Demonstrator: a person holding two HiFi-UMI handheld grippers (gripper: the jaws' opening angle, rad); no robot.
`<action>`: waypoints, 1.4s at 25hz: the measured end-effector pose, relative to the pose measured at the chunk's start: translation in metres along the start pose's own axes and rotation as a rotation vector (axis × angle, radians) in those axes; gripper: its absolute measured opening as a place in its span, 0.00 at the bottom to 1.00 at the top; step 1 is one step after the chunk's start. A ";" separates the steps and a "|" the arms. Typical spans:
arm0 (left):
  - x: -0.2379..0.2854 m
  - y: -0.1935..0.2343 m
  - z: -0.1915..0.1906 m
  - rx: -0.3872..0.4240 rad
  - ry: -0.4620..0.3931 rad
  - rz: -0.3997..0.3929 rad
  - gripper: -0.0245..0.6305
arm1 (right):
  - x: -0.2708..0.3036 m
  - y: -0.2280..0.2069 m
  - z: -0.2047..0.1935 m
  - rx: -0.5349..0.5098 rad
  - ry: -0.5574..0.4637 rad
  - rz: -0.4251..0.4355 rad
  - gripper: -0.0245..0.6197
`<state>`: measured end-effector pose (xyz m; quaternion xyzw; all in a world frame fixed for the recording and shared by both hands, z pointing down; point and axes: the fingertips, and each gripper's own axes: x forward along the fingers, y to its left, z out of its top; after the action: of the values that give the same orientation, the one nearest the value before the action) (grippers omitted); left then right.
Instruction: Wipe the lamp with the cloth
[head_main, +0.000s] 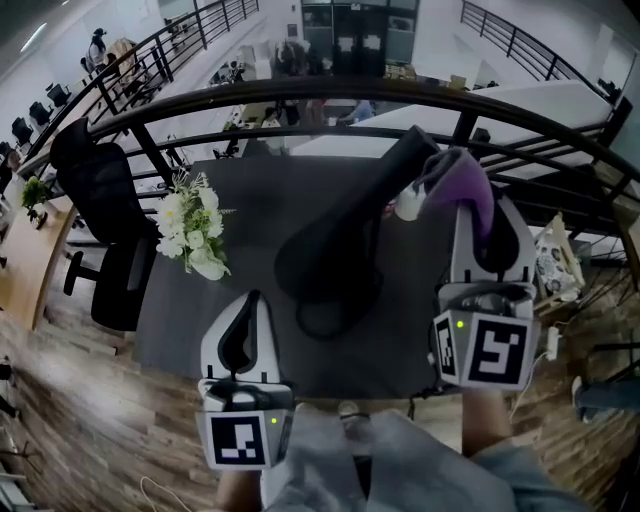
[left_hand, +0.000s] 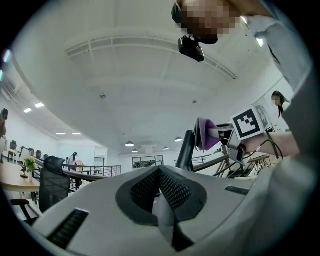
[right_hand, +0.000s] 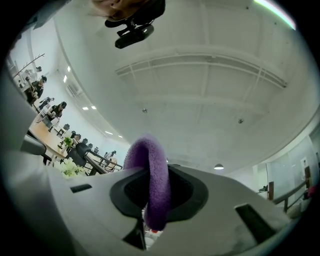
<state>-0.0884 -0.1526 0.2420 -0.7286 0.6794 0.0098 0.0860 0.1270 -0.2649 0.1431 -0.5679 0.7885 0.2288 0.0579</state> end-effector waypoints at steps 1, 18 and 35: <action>0.002 0.002 -0.001 -0.001 0.001 -0.007 0.04 | 0.001 0.003 -0.002 -0.002 0.006 0.001 0.12; 0.012 0.036 -0.015 -0.021 0.017 -0.105 0.04 | -0.014 0.080 -0.044 0.006 0.164 0.032 0.12; -0.001 0.073 -0.034 -0.044 0.058 -0.164 0.04 | -0.052 0.155 -0.077 0.042 0.342 0.045 0.12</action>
<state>-0.1643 -0.1611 0.2669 -0.7835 0.6193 -0.0036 0.0507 0.0154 -0.2138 0.2760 -0.5793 0.8040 0.1136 -0.0707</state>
